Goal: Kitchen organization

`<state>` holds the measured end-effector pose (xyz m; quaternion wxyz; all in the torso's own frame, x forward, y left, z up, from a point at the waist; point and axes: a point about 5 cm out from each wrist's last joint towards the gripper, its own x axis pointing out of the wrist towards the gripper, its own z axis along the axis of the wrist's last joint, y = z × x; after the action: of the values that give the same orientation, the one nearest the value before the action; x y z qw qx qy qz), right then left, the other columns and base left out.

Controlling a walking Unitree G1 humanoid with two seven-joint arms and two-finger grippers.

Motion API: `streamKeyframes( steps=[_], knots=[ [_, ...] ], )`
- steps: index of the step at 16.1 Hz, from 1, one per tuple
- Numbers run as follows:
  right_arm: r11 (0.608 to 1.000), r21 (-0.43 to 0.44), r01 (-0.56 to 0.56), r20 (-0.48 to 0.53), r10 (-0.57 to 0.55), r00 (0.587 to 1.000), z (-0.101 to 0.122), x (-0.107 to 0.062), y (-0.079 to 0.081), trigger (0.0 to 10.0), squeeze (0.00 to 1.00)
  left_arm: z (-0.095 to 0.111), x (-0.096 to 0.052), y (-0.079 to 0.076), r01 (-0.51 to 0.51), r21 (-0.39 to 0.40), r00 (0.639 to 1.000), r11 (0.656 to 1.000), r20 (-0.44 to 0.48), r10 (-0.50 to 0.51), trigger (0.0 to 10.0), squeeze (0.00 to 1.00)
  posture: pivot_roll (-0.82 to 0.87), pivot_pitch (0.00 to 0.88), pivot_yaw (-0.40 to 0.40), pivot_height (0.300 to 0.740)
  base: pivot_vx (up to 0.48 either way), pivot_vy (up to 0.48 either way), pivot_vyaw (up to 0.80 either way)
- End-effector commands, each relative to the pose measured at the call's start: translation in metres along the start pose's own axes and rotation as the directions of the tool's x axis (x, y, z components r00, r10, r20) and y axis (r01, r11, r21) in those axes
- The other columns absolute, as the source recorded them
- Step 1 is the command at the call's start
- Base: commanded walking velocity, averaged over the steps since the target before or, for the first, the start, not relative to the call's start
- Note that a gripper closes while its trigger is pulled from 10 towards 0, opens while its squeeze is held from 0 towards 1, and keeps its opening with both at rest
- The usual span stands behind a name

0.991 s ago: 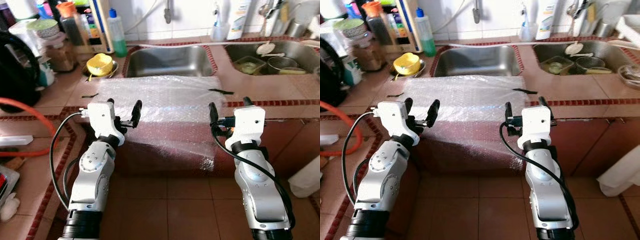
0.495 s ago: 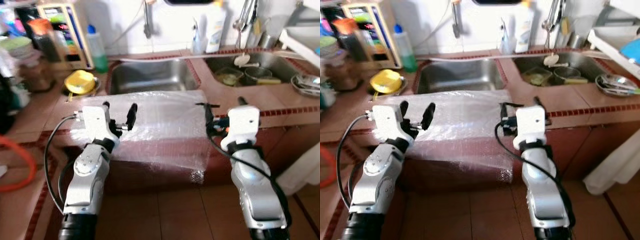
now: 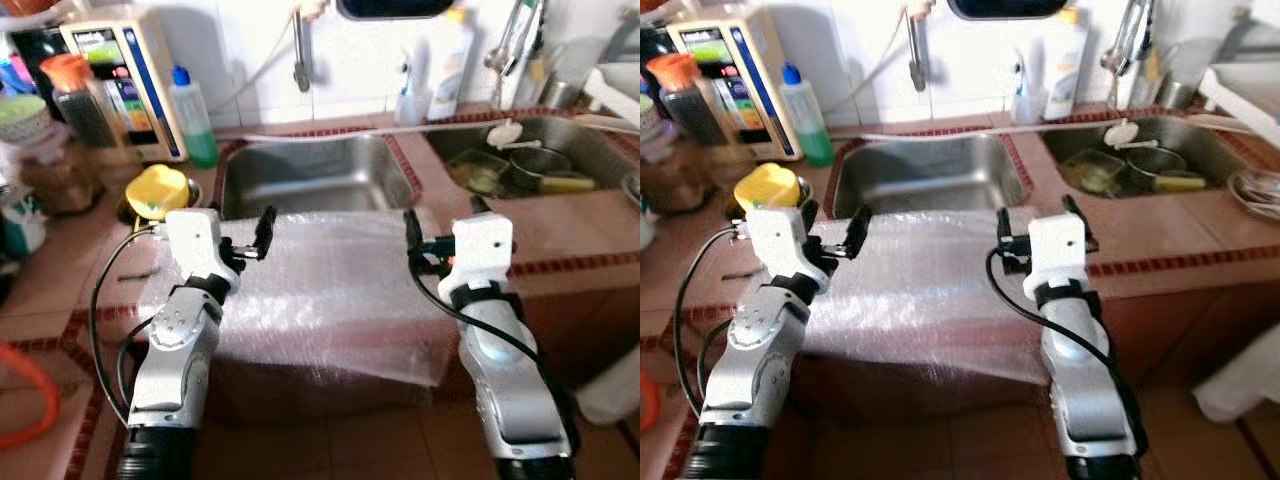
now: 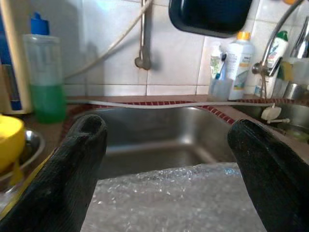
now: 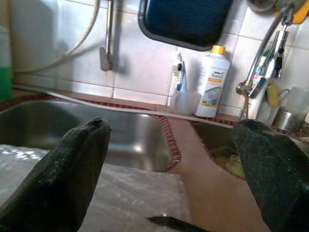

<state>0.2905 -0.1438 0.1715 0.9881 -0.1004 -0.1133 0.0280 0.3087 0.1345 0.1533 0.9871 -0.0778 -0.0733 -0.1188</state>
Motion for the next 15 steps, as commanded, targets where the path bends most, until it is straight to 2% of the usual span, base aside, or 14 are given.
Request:
streamKeyframes(
  steps=[1,4,6,7,9,12,15],
  knots=[
    [1.0,0.002,0.009,0.006,-0.009,1.0,0.001,0.0,-0.005,10.0,0.0,0.001,0.003,-0.007,0.011,0.003,1.0,1.0,0.001,-0.011,10.0,0.0,-0.04,0.004,0.092,0.74,0.371,0.0,0.0],
    [1.0,0.005,-0.005,0.006,0.005,1.0,0.001,0.0,-0.003,10.0,0.0,0.002,0.003,-0.007,-0.047,-0.007,0.999,0.999,0.027,0.047,10.0,0.0,-0.04,0.007,0.08,0.74,0.0,0.0,0.0],
    [1.0,0.003,-0.023,0.007,0.023,1.0,0.002,0.0,-0.001,10.0,0.0,0.002,0.003,-0.002,-0.123,0.011,0.992,0.992,0.029,0.123,10.0,0.0,-0.03,0.009,0.064,0.74,0.0,0.0,0.0],
    [0.999,-0.003,-0.041,0.007,0.041,0.999,0.002,0.001,-0.001,10.0,0.0,0.0,0.002,0.003,-0.198,0.026,0.98,0.98,0.02,0.198,10.0,0.0,-0.03,0.012,0.043,0.74,0.0,0.0,0.0],
    [0.998,-0.012,-0.062,0.012,0.062,0.998,0.005,0.004,-0.003,10.0,0.0,-0.003,-0.003,0.004,-0.218,0.007,0.976,0.976,0.01,0.218,10.0,0.0,-0.03,0.014,0.016,0.74,0.0,0.0,0.0],
    [0.997,-0.016,-0.076,0.024,0.077,0.997,0.009,0.012,-0.004,10.0,0.0,-0.004,-0.006,0.009,-0.28,0.05,0.96,0.959,0.016,0.28,10.0,0.0,0.0,0.005,-0.007,0.74,0.0,0.0,0.0],
    [0.995,-0.015,-0.095,0.021,0.095,0.995,0.006,0.016,0.003,10.0,0.0,-0.006,-0.007,0.01,-0.271,0.081,0.963,0.959,0.019,0.27,10.0,0.0,0.0,0.004,-0.01,0.74,0.0,0.0,0.0]
  ],
)
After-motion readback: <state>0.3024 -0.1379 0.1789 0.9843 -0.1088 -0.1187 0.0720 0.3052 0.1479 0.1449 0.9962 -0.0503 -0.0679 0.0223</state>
